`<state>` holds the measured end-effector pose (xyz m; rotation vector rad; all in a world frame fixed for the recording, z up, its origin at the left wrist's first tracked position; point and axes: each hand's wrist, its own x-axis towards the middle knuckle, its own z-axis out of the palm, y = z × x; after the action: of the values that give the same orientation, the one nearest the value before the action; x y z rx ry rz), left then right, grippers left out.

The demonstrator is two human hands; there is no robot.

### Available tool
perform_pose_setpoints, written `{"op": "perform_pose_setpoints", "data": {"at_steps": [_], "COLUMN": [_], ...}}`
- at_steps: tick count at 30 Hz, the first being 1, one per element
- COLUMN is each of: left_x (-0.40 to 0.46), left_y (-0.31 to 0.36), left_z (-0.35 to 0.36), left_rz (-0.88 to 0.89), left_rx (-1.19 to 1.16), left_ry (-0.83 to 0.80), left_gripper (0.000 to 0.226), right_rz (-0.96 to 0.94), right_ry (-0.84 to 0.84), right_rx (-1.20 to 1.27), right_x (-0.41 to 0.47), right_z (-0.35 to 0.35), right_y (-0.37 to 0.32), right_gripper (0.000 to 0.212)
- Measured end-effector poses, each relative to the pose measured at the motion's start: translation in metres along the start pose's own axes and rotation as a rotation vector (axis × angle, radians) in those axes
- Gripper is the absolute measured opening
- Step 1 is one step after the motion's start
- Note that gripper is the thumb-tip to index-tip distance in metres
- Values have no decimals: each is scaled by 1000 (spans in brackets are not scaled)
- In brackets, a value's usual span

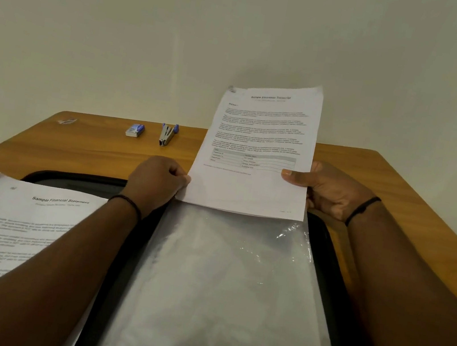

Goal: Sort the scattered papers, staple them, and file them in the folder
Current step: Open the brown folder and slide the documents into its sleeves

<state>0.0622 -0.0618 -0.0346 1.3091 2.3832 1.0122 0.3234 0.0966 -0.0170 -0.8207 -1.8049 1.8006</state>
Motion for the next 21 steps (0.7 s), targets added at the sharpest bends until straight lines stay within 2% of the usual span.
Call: {"op": "perform_pose_setpoints", "data": {"at_steps": [6,9,13,16,19,21], "left_x": [1,3,6,7,6,5], "left_y": [0,-2,-5,-4,-3,-6], "left_z": [-3,0,4,-1,-18,-29], "left_rz": [-39,5,26,68,77,52], "left_rx": [-117,-20,125,119,20,-58], "left_ry": [-29,-11,10,-69,-226,-302], "left_gripper": [19,27,21,15,3,12], "right_rz": [7,15,5,-20,-35,-38], "right_ry": [39,71,77,66,39,38], "right_rx": [15,15,-16,-22,-53,-67], "right_x": [5,7,4,1,0,-1], "right_z": [-3,-1,0,0,1,3], "right_y": [1,2,-3,-8,-10,-11], "right_gripper": [50,39,35,35,43,47]}}
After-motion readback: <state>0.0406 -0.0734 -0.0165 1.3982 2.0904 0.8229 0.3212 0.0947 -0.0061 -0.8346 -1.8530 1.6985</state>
